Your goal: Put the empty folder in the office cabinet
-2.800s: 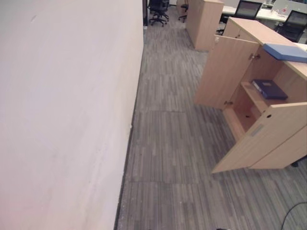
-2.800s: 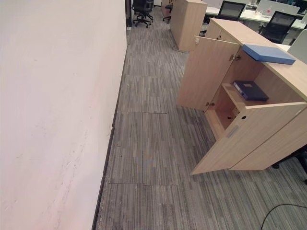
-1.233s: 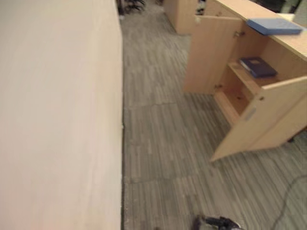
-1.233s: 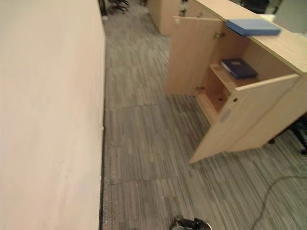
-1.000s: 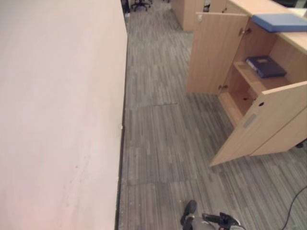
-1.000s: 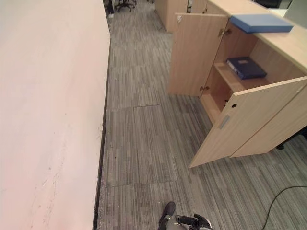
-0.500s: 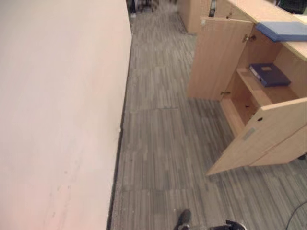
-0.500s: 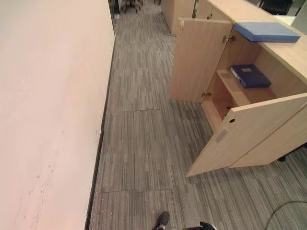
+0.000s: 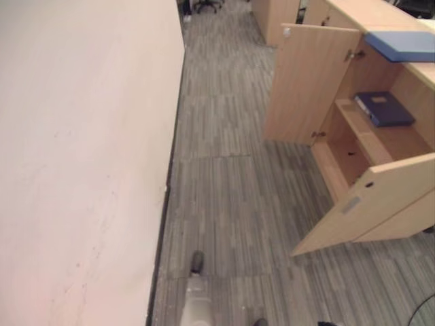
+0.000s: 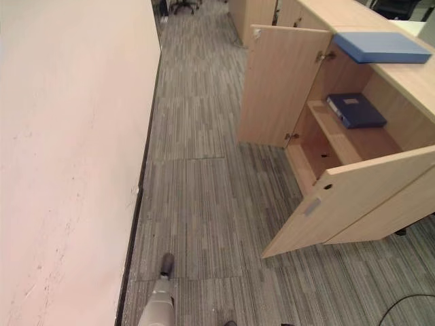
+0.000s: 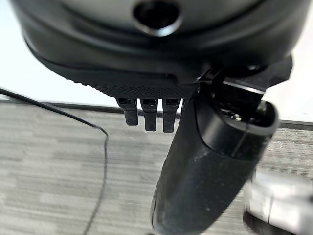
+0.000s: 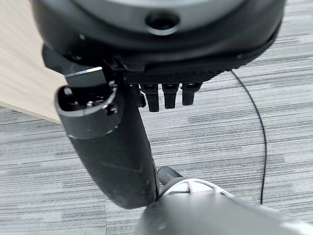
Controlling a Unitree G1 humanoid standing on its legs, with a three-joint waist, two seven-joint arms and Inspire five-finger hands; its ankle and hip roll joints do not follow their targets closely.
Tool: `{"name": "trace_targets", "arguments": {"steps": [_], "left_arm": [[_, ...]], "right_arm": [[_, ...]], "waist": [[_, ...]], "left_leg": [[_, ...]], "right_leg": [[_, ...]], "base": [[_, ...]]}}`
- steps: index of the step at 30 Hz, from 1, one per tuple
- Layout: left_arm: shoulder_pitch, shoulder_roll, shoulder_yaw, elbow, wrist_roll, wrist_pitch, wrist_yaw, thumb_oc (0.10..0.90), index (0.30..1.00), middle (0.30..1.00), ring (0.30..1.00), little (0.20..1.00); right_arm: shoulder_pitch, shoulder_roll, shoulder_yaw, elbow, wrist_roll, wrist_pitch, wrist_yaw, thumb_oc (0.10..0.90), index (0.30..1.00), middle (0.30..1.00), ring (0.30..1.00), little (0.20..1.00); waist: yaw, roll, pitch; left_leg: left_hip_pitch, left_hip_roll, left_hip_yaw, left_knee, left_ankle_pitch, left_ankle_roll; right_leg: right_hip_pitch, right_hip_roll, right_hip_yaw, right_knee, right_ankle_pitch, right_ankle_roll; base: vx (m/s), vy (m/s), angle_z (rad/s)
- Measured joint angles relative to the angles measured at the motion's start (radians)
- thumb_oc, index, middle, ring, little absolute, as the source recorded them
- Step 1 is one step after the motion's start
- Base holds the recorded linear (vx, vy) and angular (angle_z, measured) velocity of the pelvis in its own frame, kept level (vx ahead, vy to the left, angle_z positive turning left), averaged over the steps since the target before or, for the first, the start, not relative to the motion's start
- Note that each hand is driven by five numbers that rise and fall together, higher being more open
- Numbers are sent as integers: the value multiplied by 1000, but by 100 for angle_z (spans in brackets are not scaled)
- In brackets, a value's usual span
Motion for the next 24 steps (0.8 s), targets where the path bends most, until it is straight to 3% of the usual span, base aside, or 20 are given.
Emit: {"name": "trace_targets", "arguments": {"steps": [1,2,4,5,6,8,9,10,11,12,14,15,17,18,19,20,21,22,23,24], "left_arm": [[7,-18,24,-5,0,-4,-2,800,900,900,900,900],[21,-18,24,-3,0,-1,-7,800,900,900,900,900],[34,-20,21,3,1,0,-6,800,900,900,900,900],[38,-20,21,3,2,0,-5,800,900,900,900,900],[36,17,20,-7,9,0,2,800,900,900,900,900],[18,49,20,-24,13,-2,10,800,900,900,900,900],[-20,73,10,-37,32,-3,14,800,900,900,900,900],[-29,74,1,-48,33,-10,14,800,900,900,900,900],[-43,87,-6,-63,36,-21,15,800,900,900,900,900],[-60,84,-13,-90,38,-31,16,800,900,900,900,900],[-64,80,-11,-83,40,-34,15,800,900,900,900,900],[-77,63,-38,-58,40,-21,12,800,900,900,900,900],[-51,45,-72,-51,48,-13,-17,800,900,900,900,900],[5,48,-112,-90,50,-17,-73,800,900,900,900,900],[12,51,-128,-102,69,-20,-74,800,900,900,900,900],[17,54,-130,-107,70,-21,-73,800,900,900,900,900],[8,54,-146,-109,70,-20,-53,800,900,900,900,900],[-2,49,-161,-89,71,-4,-11,800,900,900,900,900],[-5,49,-151,-81,71,0,-6,800,900,900,900,900],[-6,44,-142,-79,70,2,6,800,900,900,900,900]], "right_arm": [[8,-4,-7,9,-26,3,3,800,900,900,900,900],[19,-6,-7,9,-36,3,4,800,900,900,900,900],[55,-16,-11,8,-55,2,6,800,900,900,900,900],[69,-21,-9,6,-57,3,5,800,900,900,900,900],[59,14,-3,5,-59,6,9,800,900,900,900,900],[50,43,-3,-3,-59,6,12,800,900,900,900,900],[36,61,2,-7,-61,6,15,800,900,900,900,900],[25,68,3,-4,-62,7,17,800,900,900,900,900],[9,76,3,-5,-63,8,24,800,900,900,900,900],[-13,83,5,-8,-64,2,28,800,900,900,900,900],[-38,103,30,-25,-72,4,29,800,900,900,900,900],[-37,83,67,-41,-89,23,26,800,900,900,900,900],[-7,70,80,-38,-100,28,26,800,900,900,900,900],[-19,81,93,-40,-100,43,30,800,900,900,900,900],[-28,94,96,-44,-100,36,30,800,900,900,900,900],[-34,103,102,-48,-99,33,31,800,900,900,900,900],[-51,111,103,-55,-98,30,36,800,900,900,900,900],[-81,115,103,-83,-98,19,39,800,900,900,900,900],[-93,114,104,-95,-98,13,41,800,900,900,900,900],[-108,107,104,-116,-96,11,41,800,900,900,900,900]], "waist": [[20,-17,-6],[23,-11,-23],[21,13,-58],[23,31,-73],[24,-45,-83],[18,-79,-78],[25,-96,-82],[26,-93,-80],[27,-102,-86],[48,-90,-88],[57,-86,-88],[43,-76,-70],[39,-57,-83],[66,-42,-87],[72,-39,-89],[74,-41,-90],[70,-31,-84],[41,-12,-62],[32,-11,-58],[16,-5,-34]], "left_leg": [[58,-10,18,0,-1,-6],[88,-28,21,3,-1,-6],[155,-85,44,0,-18,27],[175,-101,44,2,50,33],[180,-174,95,6,24,74],[180,-224,110,6,20,92],[185,-264,113,6,1,120],[190,-281,116,6,-5,129],[198,-307,119,6,-24,145],[225,-358,136,5,-45,168],[249,-416,152,9,-84,199],[272,-442,128,29,-116,243],[314,-458,114,25,-120,237],[355,-461,123,15,-139,253],[361,-461,123,13,-143,262],[365,-462,114,19,-145,271],[365,-453,106,19,-137,289],[364,-416,88,20,-138,289],[367,-410,84,21,-141,293],[391,-390,85,28,-156,292]], "right_leg": [[29,-21,24,-30,0,21],[55,-28,26,-52,14,22],[90,-52,26,-74,12,72],[95,-67,47,-73,9,106],[89,-145,63,-80,34,124],[89,-190,62,-90,55,103],[89,-235,61,-82,95,109],[89,-254,61,-74,94,112],[88,-272,56,-62,121,135],[100,-336,37,-33,138,165],[100,-390,36,24,156,187],[67,-463,0,184,127,198],[51,-515,-18,311,158,151],[37,-564,-54,412,227,157],[9,-597,-75,459,244,164],[-9,-592,-77,475,227,177],[-43,-573,-54,497,148,210],[-83,-505,-60,465,54,203],[-112,-479,-66,436,53,204],[-152,-415,-53,366,47,212]], "base": [[256,236,-35],[232,247,-38],[141,218,-9],[139,236,-30],[137,226,-29],[141,225,-1],[168,281,16],[121,210,17],[145,238,0],[291,430,-5],[350,556,5],[195,331,49],[140,170,40],[118,72,-8],[114,62,-15],[112,58,-5],[140,61,9],[153,59,12],[205,49,9],[103,1,-7]]}}
